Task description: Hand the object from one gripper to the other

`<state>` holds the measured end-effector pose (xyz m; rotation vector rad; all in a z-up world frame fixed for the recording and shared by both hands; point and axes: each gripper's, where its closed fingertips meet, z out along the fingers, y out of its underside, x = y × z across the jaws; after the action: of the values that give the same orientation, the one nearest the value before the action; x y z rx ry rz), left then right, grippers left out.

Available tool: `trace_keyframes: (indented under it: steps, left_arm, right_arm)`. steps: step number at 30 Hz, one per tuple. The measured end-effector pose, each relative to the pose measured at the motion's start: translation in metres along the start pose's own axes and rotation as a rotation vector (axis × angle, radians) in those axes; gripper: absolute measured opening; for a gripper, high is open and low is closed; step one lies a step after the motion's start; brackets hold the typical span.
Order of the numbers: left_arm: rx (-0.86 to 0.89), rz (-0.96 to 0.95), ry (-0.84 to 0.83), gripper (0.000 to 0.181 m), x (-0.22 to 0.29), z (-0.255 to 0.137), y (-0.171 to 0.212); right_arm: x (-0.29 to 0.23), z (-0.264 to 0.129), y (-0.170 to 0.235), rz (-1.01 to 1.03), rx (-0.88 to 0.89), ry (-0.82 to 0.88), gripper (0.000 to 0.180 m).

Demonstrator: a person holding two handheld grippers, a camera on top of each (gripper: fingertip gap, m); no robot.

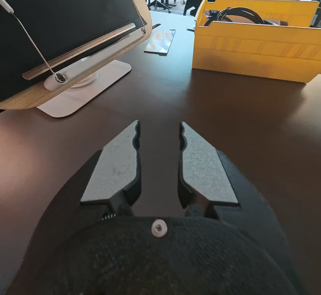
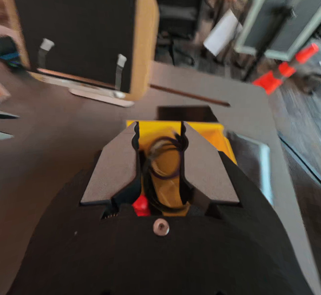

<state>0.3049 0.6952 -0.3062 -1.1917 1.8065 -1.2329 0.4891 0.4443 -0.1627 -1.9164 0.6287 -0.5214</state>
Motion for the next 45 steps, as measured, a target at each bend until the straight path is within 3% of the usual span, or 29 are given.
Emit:
trace_keyframes:
  steps: [2, 5, 7, 10, 15, 20, 34, 45]
  left_arm:
    - [0.000, -0.002, -0.006, 0.050, -0.001, 0.001, 0.001]
    - [0.004, 0.006, -0.013, 0.055, -0.001, 0.003, 0.002]
    - [0.009, 0.025, -0.012, 0.055, 0.002, 0.004, 0.001]
    - [0.025, 0.047, -0.018, 0.055, 0.003, 0.003, -0.002]
    - [0.036, -0.009, -0.051, 0.059, -0.008, 0.002, -0.003]
    - [0.026, -0.026, -0.045, 0.060, -0.007, 0.004, -0.001]
    - [0.027, -0.043, -0.054, 0.056, -0.004, 0.007, 0.001]
    - [0.074, -0.016, -0.029, 0.052, 0.019, 0.003, -0.015]
  right_arm:
    - [-0.063, 0.005, -0.015, -0.010, 0.084, -0.150, 0.060]
    - [-0.157, 0.033, -0.004, 0.042, 0.053, -0.412, 0.085]
    - [-0.204, 0.059, 0.011, 0.038, 0.032, -0.500, 0.082]
    - [-0.242, 0.106, 0.032, -0.048, 0.030, -0.474, 0.076]
    - [-0.255, 0.167, 0.058, -0.083, 0.047, -0.375, 0.069]
    - [-0.255, 0.185, 0.084, -0.275, -0.017, -0.310, 0.066]
    - [-0.266, 0.180, 0.082, -0.154, -0.006, -0.428, 0.065]
    - [-0.280, 0.172, 0.081, -0.194, 0.025, -0.516, 0.063]
